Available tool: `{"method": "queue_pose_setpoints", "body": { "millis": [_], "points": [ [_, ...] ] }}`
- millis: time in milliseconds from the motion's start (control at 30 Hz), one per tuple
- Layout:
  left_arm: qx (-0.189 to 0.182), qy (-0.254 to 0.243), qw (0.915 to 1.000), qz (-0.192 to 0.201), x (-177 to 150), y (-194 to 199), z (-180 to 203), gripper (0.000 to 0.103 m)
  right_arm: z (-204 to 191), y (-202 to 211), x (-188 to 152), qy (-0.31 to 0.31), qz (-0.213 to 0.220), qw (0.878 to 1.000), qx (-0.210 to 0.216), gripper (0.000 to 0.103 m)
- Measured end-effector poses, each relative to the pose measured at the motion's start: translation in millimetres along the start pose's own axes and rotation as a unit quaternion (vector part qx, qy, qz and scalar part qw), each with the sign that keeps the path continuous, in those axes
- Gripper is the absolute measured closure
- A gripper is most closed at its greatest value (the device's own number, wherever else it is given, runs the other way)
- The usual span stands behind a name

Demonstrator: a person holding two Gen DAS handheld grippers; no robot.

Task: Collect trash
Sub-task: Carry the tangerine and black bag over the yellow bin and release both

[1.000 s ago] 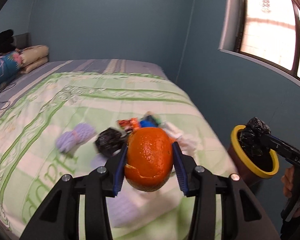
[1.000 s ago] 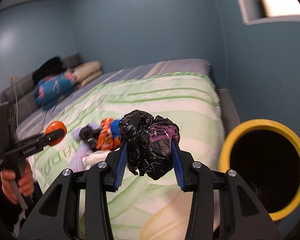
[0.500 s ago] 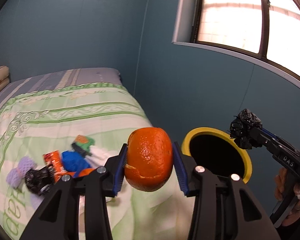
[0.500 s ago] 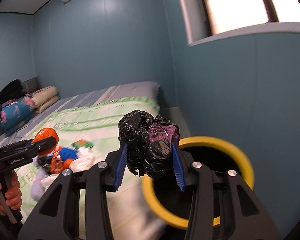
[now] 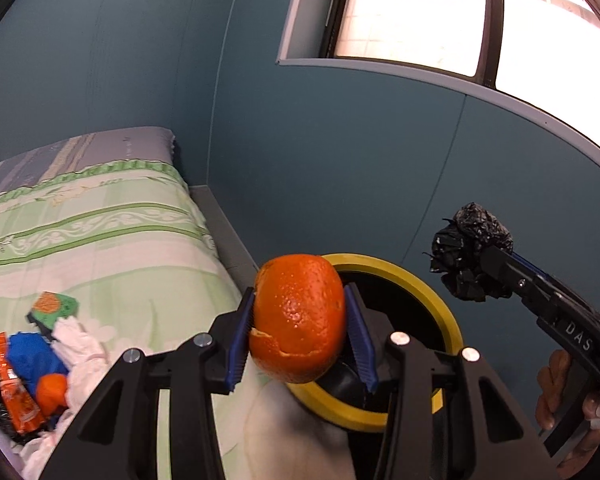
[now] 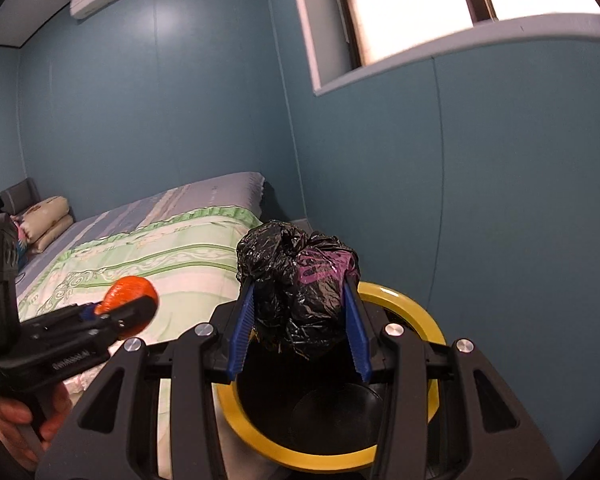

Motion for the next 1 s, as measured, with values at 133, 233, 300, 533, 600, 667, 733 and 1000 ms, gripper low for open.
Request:
{"method": "queue_pose_setpoints", "body": {
  "millis": [133, 233, 300, 533, 600, 667, 733, 1000],
  "points": [
    [-0.021, 0.004, 0.9996, -0.015, -6, -27, 14, 0.062, 4, -11, 1, -0.003, -0.005, 1.0, -0.011, 0.063],
    [-0.028, 0.004, 0.9992, -0.03, -12, -47, 22, 0.062, 13, -23, 1, -0.003, -0.009, 1.0, -0.024, 0.063],
    [-0.031, 0.006, 0.9988, -0.037, -16, -55, 26, 0.062, 18, -33, -2, -0.011, -0.018, 0.999, -0.024, 0.063],
    [-0.031, 0.007, 0.9977, -0.059, -25, -77, 35, 0.062, 31, -56, -6, -0.029, -0.04, 0.998, -0.035, 0.063],
    [-0.035, 0.009, 0.9973, -0.064, -27, -79, 36, 0.062, 34, -63, -6, -0.034, -0.047, 0.998, -0.037, 0.063],
    [-0.039, 0.009, 0.9968, -0.069, -27, -86, 36, 0.062, 39, -64, -7, -0.036, -0.05, 0.997, -0.039, 0.063],
    [-0.037, 0.005, 0.9968, -0.071, -28, -87, 38, 0.061, 39, -63, -9, -0.036, -0.051, 0.997, -0.044, 0.062],
    [-0.028, 0.02, 0.9981, -0.051, -25, -85, 30, 0.028, 42, -74, -3, -0.062, -0.049, 0.995, -0.053, 0.046]
  ]
}}
Point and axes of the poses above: each gripper's, at about its wrist camera, not at the fingertips, and y roughly against the way its jaws point, z to its right, x to its top, the point moved 8 cm from there along -y, roughly the way its jaws point
